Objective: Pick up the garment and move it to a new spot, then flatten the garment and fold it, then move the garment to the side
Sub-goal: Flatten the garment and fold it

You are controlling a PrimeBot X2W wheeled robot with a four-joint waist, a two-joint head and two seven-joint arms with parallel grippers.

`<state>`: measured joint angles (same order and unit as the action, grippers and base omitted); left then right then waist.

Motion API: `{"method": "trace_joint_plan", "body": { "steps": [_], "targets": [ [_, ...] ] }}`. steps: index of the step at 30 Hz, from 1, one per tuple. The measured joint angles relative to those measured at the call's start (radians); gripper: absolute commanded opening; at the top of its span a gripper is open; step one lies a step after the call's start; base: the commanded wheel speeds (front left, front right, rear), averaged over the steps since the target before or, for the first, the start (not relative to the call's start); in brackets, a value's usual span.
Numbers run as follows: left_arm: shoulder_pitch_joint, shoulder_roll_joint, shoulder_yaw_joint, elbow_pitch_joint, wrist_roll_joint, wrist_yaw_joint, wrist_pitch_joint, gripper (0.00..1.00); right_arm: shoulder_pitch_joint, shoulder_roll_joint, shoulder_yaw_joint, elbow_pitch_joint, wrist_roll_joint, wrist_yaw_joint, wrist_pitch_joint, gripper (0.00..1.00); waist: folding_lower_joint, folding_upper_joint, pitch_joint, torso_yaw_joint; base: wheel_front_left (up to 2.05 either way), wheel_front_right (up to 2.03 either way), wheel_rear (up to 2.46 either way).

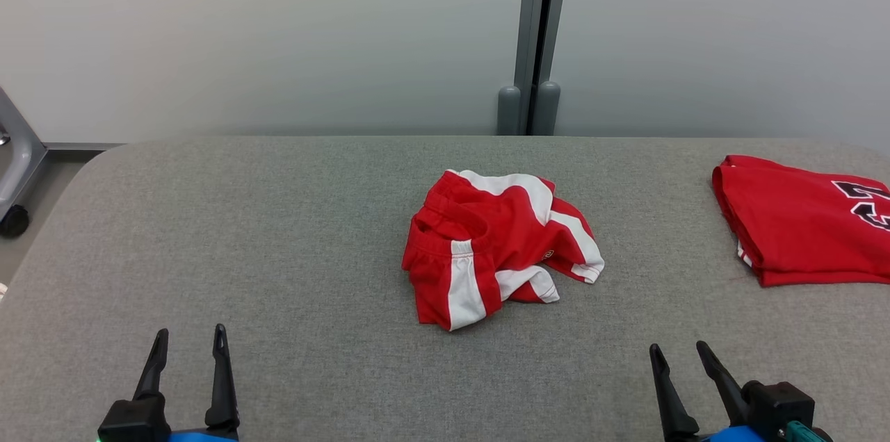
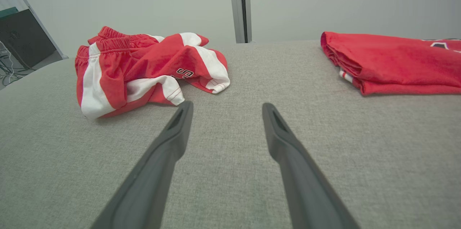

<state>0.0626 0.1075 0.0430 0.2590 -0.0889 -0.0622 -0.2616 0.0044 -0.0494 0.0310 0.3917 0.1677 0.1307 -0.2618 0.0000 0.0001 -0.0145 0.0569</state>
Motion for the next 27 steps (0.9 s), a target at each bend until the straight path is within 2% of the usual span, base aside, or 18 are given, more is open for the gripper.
{"method": "trace_joint_plan", "body": {
  "steps": [5,9,16,21,27],
  "targets": [
    [0.002,-0.004,0.001,-0.001,0.001,-0.002,0.000,1.00,0.000,0.000,0.000,-0.001,0.000,0.000,0.000,1.00,0.0000,0.0001,0.003,-0.002,0.00,0.00,0.00],
    [-0.016,-0.002,-0.026,0.011,0.012,-0.020,0.000,1.00,-0.001,0.000,0.001,-0.001,0.000,0.000,0.000,1.00,0.0000,0.0001,0.009,-0.006,0.00,0.00,0.00],
    [-0.196,0.007,-0.137,0.048,0.037,-0.054,0.000,1.00,-0.026,0.000,0.020,-0.003,-0.003,0.000,0.000,1.00,0.0001,0.0001,0.042,-0.043,0.00,0.00,0.00],
    [-0.358,0.013,-0.271,0.116,0.039,-0.063,0.000,1.00,-0.049,0.000,0.022,-0.005,-0.008,0.000,0.000,1.00,0.0001,0.0002,0.078,-0.088,0.00,0.00,0.00],
    [-0.512,0.056,-0.522,0.242,-0.034,-0.068,0.010,1.00,-0.065,0.000,0.024,-0.006,-0.007,0.000,0.000,1.00,0.0001,0.0001,0.114,-0.151,0.00,0.00,0.00]
  ]
}}
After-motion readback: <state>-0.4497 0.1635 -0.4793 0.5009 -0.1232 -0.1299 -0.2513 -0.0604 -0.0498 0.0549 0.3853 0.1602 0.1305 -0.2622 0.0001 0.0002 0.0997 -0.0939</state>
